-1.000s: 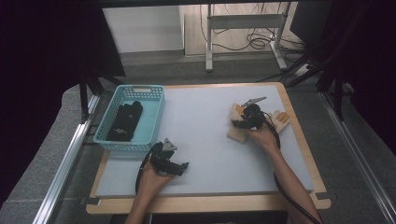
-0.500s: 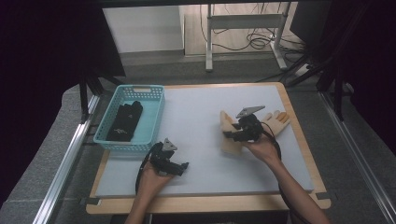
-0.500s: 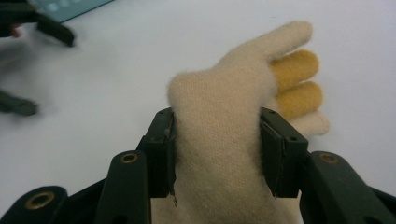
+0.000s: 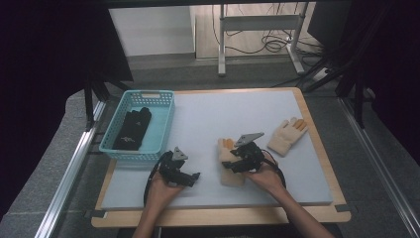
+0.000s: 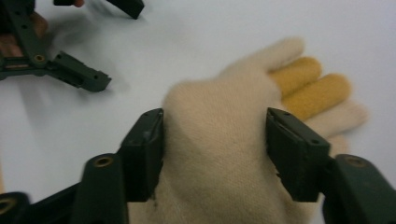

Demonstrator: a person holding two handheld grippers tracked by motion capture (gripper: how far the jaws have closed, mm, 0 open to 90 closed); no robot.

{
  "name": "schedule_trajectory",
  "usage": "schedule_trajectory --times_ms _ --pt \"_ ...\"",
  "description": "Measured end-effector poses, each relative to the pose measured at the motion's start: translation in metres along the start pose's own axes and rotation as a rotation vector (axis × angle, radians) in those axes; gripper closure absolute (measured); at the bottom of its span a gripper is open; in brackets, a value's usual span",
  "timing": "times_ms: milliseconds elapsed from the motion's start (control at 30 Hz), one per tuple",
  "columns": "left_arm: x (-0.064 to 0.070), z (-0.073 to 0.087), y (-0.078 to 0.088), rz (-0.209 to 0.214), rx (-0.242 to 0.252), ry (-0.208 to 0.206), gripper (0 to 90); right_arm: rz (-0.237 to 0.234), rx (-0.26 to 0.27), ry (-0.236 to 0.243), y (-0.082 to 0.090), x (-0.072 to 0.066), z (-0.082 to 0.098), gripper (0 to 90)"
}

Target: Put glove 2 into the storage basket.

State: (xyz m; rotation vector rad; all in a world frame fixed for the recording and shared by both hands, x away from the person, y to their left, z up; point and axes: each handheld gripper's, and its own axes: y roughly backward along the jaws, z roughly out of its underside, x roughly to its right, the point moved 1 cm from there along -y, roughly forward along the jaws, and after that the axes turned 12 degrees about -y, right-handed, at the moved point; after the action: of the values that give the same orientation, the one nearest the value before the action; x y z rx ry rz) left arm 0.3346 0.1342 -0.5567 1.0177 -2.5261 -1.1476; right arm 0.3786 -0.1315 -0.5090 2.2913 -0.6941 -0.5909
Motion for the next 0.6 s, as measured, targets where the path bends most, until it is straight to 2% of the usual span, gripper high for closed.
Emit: schedule_trajectory --times_ms 67,200,500,600 --pt "0.0 0.0 0.0 0.0 0.0 0.0 0.0 -0.005 0.008 -0.008 0.002 0.003 0.0 32.9" --pt "0.0 0.0 0.0 0.0 0.0 0.0 0.0 -0.004 0.039 -0.038 0.015 0.012 -0.003 31.9" --pt "0.0 0.0 0.0 0.001 0.0 0.004 0.0 0.094 0.061 -0.074 0.036 0.049 0.001 35.1" --pt "0.0 0.0 0.0 0.001 0.0 0.004 0.1 0.131 0.076 -0.099 0.043 0.063 0.004 37.1"
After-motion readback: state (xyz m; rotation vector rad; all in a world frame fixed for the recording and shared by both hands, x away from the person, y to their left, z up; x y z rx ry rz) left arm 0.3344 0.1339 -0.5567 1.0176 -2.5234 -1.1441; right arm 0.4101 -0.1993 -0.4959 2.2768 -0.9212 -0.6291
